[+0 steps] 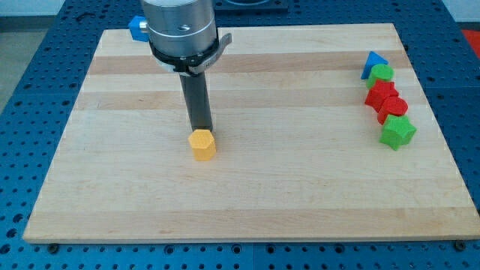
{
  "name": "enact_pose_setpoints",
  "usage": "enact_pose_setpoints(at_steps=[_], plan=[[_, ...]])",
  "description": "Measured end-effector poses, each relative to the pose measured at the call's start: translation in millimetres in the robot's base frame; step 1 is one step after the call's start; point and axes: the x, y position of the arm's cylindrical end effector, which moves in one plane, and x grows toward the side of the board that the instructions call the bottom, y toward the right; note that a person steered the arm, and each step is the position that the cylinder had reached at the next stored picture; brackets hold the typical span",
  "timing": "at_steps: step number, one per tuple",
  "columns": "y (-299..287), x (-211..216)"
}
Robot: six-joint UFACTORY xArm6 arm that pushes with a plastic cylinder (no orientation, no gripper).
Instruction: Slide yellow hexagon to bottom right
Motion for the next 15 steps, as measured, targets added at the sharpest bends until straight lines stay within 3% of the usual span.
enact_pose_setpoints(at_steps=[2,3,5,7,8,9,11,13,14,15], plan=[[65.1,12.7],[63.2,25.5],[-31.2,20.6],[-76.7,-9.7],[-83.6,49.3],[-61.7,63.9],[39.0,36.9],[20.6,31.8],[23.0,8.7],[58.2,-3.6]])
